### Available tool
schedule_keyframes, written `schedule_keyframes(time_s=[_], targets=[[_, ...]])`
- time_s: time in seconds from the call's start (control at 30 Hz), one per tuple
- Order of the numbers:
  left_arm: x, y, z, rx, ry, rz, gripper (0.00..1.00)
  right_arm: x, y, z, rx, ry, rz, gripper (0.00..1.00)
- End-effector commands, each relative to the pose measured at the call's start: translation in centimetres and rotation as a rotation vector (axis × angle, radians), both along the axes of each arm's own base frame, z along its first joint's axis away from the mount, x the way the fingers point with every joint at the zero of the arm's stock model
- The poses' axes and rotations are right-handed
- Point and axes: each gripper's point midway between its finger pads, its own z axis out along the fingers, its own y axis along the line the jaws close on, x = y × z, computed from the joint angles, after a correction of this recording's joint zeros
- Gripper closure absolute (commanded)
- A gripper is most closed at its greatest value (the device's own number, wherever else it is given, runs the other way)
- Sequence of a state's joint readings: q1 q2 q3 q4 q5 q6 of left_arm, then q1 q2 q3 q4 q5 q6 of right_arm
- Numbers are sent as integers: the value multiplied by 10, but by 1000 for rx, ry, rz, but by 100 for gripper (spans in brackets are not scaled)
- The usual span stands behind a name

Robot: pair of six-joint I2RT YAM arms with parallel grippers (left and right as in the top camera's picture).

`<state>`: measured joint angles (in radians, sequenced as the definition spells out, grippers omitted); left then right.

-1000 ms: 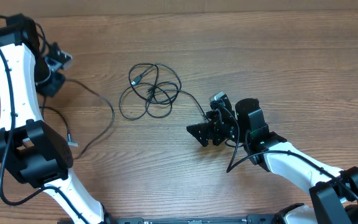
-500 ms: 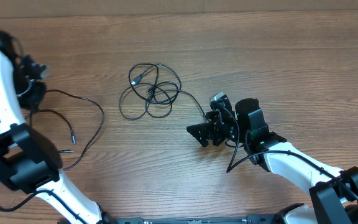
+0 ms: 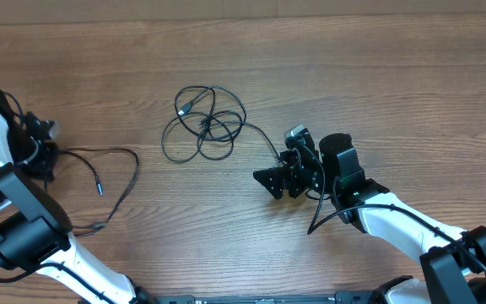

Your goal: Untangle cables

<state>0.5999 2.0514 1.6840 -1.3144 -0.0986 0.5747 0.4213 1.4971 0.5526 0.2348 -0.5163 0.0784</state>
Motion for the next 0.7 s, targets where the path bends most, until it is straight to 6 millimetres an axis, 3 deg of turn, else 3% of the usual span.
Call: schedule_keyframes(time_s=[0.0, 0.23, 0.4, 0.67], targets=[[-12, 6, -15, 17, -1, 28, 96, 2, 4, 4, 8, -12, 5, 3], [-12, 19, -40, 56, -52, 87, 96, 2, 4, 4, 8, -11, 5, 3], [-9, 39, -41, 101, -97, 133, 96, 2, 4, 4, 8, -10, 5, 3], [-26, 72, -39, 176, -105, 266, 96, 2, 4, 4, 8, -11, 5, 3]])
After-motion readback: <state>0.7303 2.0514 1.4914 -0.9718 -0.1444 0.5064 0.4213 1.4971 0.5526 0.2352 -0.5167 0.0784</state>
